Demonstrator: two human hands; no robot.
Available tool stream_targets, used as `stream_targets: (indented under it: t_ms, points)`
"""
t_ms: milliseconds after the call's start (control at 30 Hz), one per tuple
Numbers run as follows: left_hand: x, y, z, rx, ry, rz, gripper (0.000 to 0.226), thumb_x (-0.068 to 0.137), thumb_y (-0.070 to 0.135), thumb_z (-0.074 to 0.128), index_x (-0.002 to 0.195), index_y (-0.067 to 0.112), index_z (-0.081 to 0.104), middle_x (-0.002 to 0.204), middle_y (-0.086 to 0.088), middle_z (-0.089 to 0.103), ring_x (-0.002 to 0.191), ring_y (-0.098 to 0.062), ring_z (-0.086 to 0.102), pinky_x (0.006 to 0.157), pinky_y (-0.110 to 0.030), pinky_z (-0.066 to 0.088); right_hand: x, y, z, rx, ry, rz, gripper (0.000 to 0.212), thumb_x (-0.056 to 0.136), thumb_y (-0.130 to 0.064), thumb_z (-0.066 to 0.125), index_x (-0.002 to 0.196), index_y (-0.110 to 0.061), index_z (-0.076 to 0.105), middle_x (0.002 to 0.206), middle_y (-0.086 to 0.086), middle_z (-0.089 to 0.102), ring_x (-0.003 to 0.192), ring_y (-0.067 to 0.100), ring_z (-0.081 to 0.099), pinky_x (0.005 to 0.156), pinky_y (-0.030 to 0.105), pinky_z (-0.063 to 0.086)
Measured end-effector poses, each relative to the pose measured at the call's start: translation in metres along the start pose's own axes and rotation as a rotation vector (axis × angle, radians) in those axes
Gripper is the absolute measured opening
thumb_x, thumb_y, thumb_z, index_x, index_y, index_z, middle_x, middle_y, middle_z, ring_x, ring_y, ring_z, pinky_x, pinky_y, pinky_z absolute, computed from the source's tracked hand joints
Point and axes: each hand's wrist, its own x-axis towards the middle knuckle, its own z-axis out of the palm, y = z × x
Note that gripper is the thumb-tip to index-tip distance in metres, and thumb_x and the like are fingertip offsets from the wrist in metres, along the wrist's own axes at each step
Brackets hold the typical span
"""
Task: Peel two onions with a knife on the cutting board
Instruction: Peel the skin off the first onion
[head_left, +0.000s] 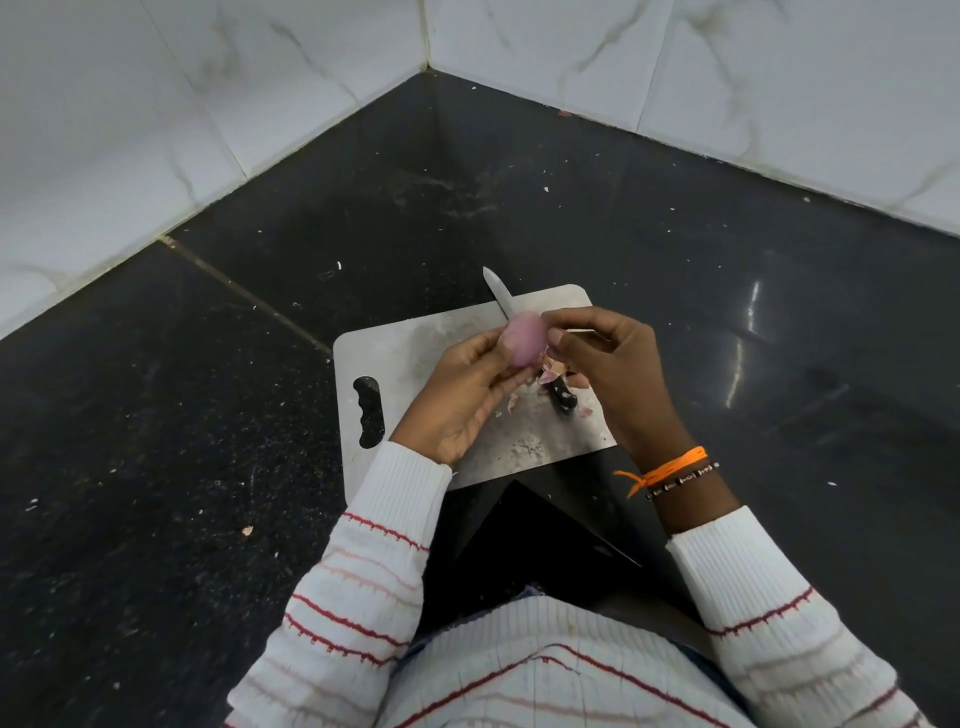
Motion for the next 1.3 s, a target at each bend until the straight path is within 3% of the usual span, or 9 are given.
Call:
stream_targets:
  t_ms: [167, 267, 367, 433, 567, 700, 833, 1000, 1300]
  points:
    - [0.0, -0.002, 0.002, 0.04, 0.036, -0.039, 0.025, 0.098, 0.031, 0.044, 0.098, 0.012, 0.061, 0.091, -0.008, 0.07, 0.08, -0.012, 0.069, 0.073, -0.019, 0.056, 0.001, 0.004, 0.0, -0.167, 0.073, -0.07, 0.02, 0.087, 0.001, 0.056, 0.093, -0.012, 0.071, 0.088, 0.003, 0.07, 0.073, 0.006, 0.065, 0.068, 0.024, 0.053]
    - [0.002, -0.004, 0.003, 0.117, 0.073, -0.053, 0.033, 0.098, 0.041, 0.04, 0.096, 0.017, 0.061, 0.09, -0.007, 0.071, 0.086, -0.015, 0.067, 0.081, -0.024, 0.051, 0.001, 0.006, 0.002, -0.283, 0.102, -0.131, 0.018, 0.086, -0.004, 0.06, 0.09, -0.019, 0.07, 0.087, -0.007, 0.068, 0.08, 0.008, 0.066, 0.075, 0.033, 0.056]
    - [0.002, -0.004, 0.002, 0.114, 0.089, -0.05, 0.035, 0.098, 0.043, 0.038, 0.095, 0.018, 0.063, 0.089, -0.004, 0.072, 0.086, -0.014, 0.067, 0.082, -0.024, 0.051, 0.0, 0.006, 0.005, -0.303, 0.091, -0.158, 0.011, 0.082, -0.014, 0.068, 0.09, -0.021, 0.069, 0.089, -0.011, 0.066, 0.084, 0.005, 0.066, 0.076, 0.027, 0.055]
    - [0.002, -0.004, 0.003, 0.101, 0.092, -0.042, 0.035, 0.098, 0.041, 0.04, 0.096, 0.017, 0.064, 0.087, -0.003, 0.072, 0.083, -0.012, 0.068, 0.08, -0.022, 0.053, 0.0, 0.006, 0.006, -0.292, 0.078, -0.162, 0.018, 0.076, -0.018, 0.075, 0.092, -0.018, 0.069, 0.091, -0.009, 0.066, 0.083, 0.002, 0.066, 0.074, 0.018, 0.052]
    - [0.003, -0.006, 0.003, 0.091, 0.101, -0.049, 0.037, 0.098, 0.038, 0.042, 0.112, 0.009, 0.061, 0.098, -0.008, 0.07, 0.087, -0.014, 0.069, 0.084, -0.022, 0.054, 0.0, 0.008, 0.007, -0.338, 0.085, -0.174, 0.022, 0.07, -0.016, 0.08, 0.087, -0.018, 0.066, 0.088, -0.008, 0.065, 0.079, 0.001, 0.064, 0.067, 0.011, 0.049]
    - [0.003, -0.007, 0.003, 0.073, 0.101, -0.021, 0.034, 0.099, 0.035, 0.041, 0.108, 0.01, 0.063, 0.097, -0.008, 0.07, 0.085, -0.013, 0.07, 0.081, -0.02, 0.055, 0.0, 0.008, 0.008, -0.272, 0.04, -0.117, 0.02, 0.074, -0.001, 0.074, 0.079, -0.019, 0.066, 0.071, -0.006, 0.068, 0.063, 0.003, 0.065, 0.063, 0.018, 0.053]
    - [0.003, -0.008, 0.004, 0.023, 0.1, 0.006, 0.031, 0.1, 0.03, 0.04, 0.099, 0.012, 0.064, 0.094, -0.007, 0.069, 0.082, -0.01, 0.07, 0.075, -0.016, 0.055, 0.001, 0.007, 0.007, -0.197, 0.01, -0.069, 0.022, 0.075, 0.002, 0.071, 0.079, -0.019, 0.067, 0.073, 0.001, 0.07, 0.065, 0.012, 0.068, 0.067, 0.029, 0.058]
    - [0.003, -0.005, 0.003, -0.034, 0.092, 0.024, 0.025, 0.098, 0.024, 0.046, 0.102, 0.007, 0.064, 0.1, -0.009, 0.069, 0.086, -0.012, 0.07, 0.081, -0.02, 0.056, 0.0, 0.007, 0.006, -0.18, 0.027, -0.058, 0.021, 0.076, 0.001, 0.071, 0.084, -0.018, 0.068, 0.08, 0.003, 0.071, 0.073, 0.015, 0.069, 0.072, 0.029, 0.058]
    - [0.0, -0.002, 0.004, 0.0, 0.078, 0.0, 0.027, 0.094, 0.022, 0.053, 0.109, 0.003, 0.062, 0.103, -0.014, 0.069, 0.093, -0.018, 0.069, 0.088, -0.024, 0.054, 0.001, 0.012, 0.011, -0.454, 0.049, -0.251, 0.01, 0.085, -0.003, 0.062, 0.085, -0.012, 0.068, 0.08, -0.003, 0.065, 0.078, 0.014, 0.063, 0.071, 0.026, 0.053]
